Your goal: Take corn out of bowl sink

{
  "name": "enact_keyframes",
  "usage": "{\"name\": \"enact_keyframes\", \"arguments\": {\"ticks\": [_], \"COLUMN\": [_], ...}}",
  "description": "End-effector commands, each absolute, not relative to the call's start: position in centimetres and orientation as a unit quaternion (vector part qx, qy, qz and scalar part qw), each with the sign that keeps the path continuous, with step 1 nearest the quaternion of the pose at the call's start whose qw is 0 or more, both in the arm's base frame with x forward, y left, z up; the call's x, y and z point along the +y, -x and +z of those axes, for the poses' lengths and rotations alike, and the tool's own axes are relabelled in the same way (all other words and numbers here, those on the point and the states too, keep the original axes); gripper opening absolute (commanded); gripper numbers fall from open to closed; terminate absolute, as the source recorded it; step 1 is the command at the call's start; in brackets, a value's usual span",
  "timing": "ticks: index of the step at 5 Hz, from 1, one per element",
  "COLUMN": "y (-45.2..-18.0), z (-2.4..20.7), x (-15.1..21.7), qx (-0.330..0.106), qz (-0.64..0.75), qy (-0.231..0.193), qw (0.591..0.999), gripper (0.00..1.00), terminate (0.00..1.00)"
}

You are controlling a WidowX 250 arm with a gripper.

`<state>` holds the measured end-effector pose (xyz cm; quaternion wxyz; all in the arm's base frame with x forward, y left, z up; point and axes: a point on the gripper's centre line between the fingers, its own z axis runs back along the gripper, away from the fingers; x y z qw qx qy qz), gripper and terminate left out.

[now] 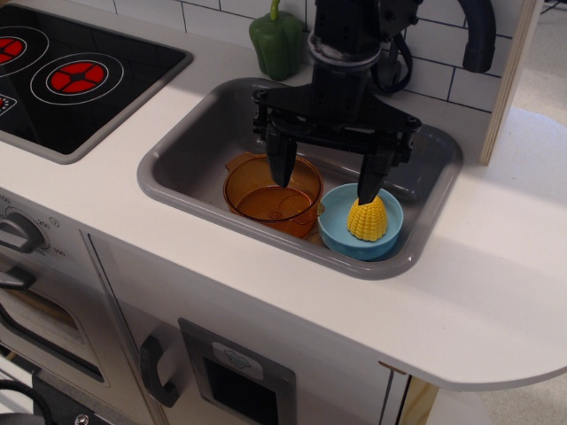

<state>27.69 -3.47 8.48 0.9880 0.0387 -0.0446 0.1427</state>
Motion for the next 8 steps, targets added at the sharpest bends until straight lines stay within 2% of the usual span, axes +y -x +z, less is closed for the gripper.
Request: {"name": "enact_keyframes", "arguments": {"ticks": [1,2,3,4,6,8], "y": [-27.7,-29.8,-31.7,-33.0,-34.5,-34.8], "z": [8.5,7.9,7.7,7.4,5.5,4.3], "x": [-3.5,-2.7,-1.8,-1.1,-1.7,-3.0], "qx": [-0.045,-0.057,-0.092,-0.104,-0.096,-0.1], "qz": [0.143,0.223,0.325,0.409,0.502,0.521], "qy": [-0.039,-0.022,-0.012,0.003,0.007,0.008], "qw": [0.988,0.973,0.941,0.906,0.859,0.848], "gripper": [1.0,1.0,1.0,1.0,1.0,1.0], "terminate": [0.0,0.0,0.0,0.0,0.0,0.0]}}
